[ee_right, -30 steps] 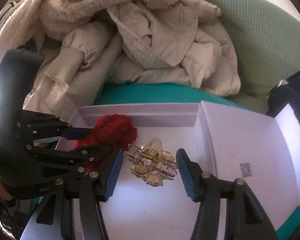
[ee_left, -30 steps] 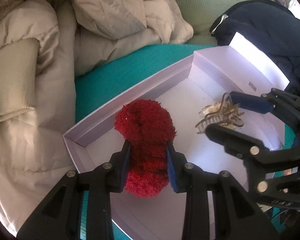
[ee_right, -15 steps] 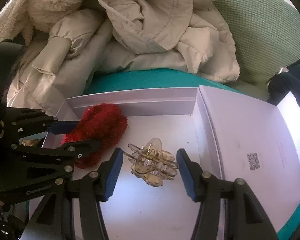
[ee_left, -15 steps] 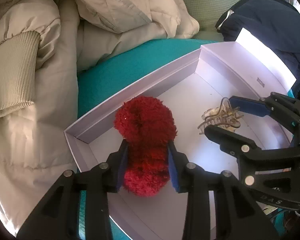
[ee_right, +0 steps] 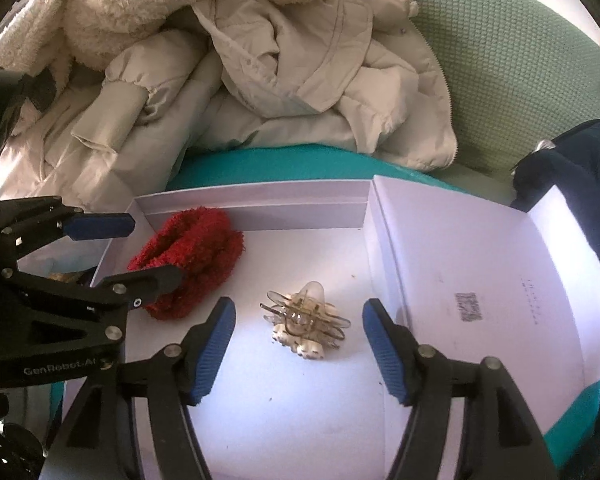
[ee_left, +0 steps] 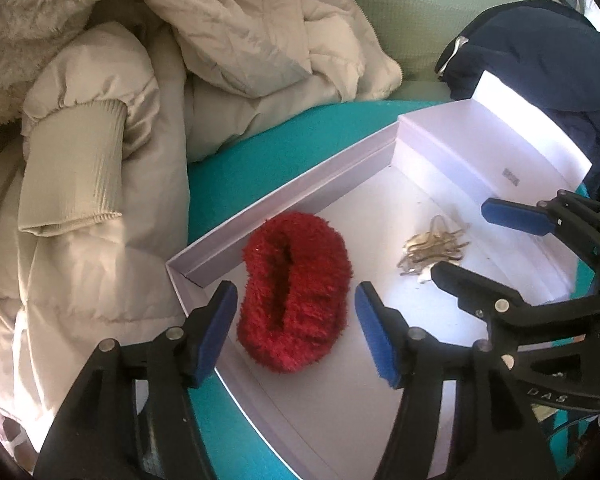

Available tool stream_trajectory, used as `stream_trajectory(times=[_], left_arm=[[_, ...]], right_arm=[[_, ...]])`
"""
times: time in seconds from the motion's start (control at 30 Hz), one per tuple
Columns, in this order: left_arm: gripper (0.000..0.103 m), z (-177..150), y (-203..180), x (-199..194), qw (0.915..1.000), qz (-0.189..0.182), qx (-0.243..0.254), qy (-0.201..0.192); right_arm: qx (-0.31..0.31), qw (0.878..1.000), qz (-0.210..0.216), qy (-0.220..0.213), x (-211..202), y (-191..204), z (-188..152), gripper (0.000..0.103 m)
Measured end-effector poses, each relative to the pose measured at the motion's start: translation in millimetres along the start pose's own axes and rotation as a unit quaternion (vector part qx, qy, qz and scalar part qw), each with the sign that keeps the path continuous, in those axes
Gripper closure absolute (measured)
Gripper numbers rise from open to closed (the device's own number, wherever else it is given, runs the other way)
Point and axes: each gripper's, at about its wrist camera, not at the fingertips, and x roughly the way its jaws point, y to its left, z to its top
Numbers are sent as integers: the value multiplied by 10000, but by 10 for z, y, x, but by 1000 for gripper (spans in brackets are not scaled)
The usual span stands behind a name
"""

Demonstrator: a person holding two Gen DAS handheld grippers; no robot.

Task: Organize objects
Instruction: 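Open both tools to release the scrunchie and gold clip, then withdraw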

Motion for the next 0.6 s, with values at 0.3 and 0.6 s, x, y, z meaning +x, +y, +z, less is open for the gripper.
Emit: stream_trajectory(times=[0.3, 0.6], left_arm=[[43, -28, -87, -441, 9998, 0, -43, -219], [43, -166, -138, -932, 9993, 8, -128, -354]], right_arm=[[-63, 9996, -71, -266, -402, 1, 41, 36], [-79, 9989, -141, -435, -805, 5, -20, 36]])
